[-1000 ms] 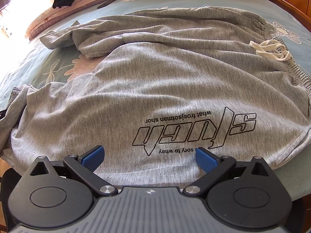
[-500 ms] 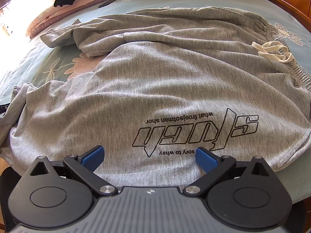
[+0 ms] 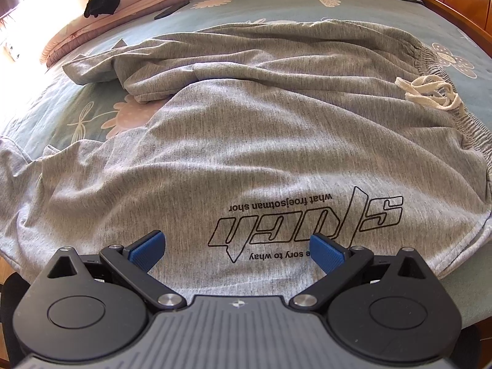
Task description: Fold clothes
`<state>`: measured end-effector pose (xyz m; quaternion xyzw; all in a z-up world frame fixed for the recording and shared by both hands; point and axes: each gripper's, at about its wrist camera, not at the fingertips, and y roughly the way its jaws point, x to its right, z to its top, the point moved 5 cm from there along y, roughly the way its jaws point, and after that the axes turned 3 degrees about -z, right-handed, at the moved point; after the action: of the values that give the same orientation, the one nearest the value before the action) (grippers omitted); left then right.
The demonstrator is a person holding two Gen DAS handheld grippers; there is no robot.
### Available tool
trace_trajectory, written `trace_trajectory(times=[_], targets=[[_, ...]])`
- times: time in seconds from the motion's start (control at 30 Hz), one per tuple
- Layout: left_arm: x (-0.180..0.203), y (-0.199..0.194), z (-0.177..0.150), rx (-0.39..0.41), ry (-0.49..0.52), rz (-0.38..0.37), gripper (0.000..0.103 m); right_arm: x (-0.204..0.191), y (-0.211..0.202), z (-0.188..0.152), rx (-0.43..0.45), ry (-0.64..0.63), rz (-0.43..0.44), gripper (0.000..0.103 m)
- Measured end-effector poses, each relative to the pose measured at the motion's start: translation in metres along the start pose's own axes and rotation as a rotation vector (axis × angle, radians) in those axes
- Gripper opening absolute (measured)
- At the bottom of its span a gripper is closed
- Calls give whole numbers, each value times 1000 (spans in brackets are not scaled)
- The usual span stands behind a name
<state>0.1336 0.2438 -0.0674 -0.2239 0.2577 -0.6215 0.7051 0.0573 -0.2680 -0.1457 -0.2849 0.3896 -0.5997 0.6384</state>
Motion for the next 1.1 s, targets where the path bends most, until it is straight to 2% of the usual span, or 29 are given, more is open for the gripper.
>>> trace_trajectory(times=[0.2,0.27,0.43,0.63,0.67,0.73,0.8,0.97,1.1], targets=[[-36,15,-5,-72,-31,82,8,0,-4,5,17,2,-4,102],[-39,22,-15,-93,-10,112,8,0,-5,6,19,3,-6,102],[-50,48,-46,-200,-80,135,8,-3,-6,7,21,-14,-12,102],[-50,44,-41,-164,-101,111,8,-10,-11,17,66,-56,-8,100],[-49,42,-38,-156,-98,104,8,-15,-12,21,83,-80,3,98],[-48,44,-39,-167,-88,105,8,-30,-13,35,125,-142,32,83],[-46,44,-42,-171,-80,101,9,-51,-13,49,152,-222,80,80],[-49,43,-52,-186,-95,69,9,-129,-1,83,210,-481,243,79],[-50,39,-56,-191,-90,37,9,-185,33,100,172,-644,351,79]])
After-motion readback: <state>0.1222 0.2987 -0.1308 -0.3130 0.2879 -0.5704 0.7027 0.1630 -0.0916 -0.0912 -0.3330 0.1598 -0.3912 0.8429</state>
